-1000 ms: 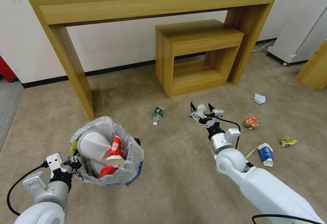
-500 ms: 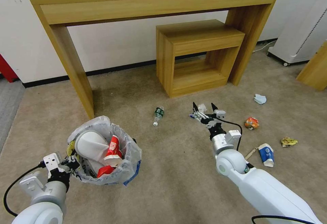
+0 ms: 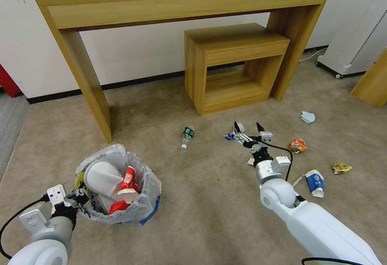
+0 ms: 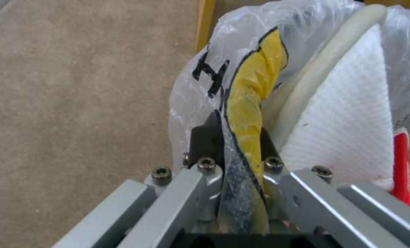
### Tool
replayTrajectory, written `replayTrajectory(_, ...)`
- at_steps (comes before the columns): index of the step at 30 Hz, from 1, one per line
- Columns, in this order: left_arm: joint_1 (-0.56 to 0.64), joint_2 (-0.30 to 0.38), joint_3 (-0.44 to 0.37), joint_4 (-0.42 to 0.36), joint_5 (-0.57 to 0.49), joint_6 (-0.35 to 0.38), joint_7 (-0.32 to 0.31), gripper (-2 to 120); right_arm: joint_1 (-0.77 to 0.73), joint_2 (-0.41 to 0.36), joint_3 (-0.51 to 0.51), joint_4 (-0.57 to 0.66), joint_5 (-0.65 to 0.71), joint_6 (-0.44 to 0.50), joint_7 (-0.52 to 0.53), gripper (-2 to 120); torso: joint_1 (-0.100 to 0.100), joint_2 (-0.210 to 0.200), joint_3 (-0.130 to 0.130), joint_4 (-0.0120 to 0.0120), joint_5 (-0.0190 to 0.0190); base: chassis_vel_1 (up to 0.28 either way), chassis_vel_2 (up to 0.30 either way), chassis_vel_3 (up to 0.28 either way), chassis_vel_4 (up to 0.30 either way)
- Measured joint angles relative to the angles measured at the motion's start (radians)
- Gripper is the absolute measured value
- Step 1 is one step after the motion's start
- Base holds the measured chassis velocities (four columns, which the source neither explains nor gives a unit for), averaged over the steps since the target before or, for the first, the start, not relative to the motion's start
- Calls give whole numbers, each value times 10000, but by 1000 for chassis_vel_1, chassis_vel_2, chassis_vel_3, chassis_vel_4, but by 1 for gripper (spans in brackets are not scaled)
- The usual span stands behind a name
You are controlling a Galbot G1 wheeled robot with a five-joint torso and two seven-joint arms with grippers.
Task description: Pick up the trash bin and place the garbage on the floor into it.
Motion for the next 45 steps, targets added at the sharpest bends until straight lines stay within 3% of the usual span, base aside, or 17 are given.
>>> replayTrajectory(3,-72,480,-343,371,-283,36,13,3,-164,-64,279,-14,21,-69,-46,100,0,0,0,0,0,0,0,0,0)
replayTrajectory(8,-171,635,-375,551,-430,67,12,3,-276,-33,356,-12,-40,-87,-117,100,0,0,0,0,0,0,0,0,0)
replayTrajectory(45,-384,506,-265,792,-431,-36,26,3,-502,100,465,-250,-227,-119,-508,100,0,1,-1,0,1,-27,29,26,-28)
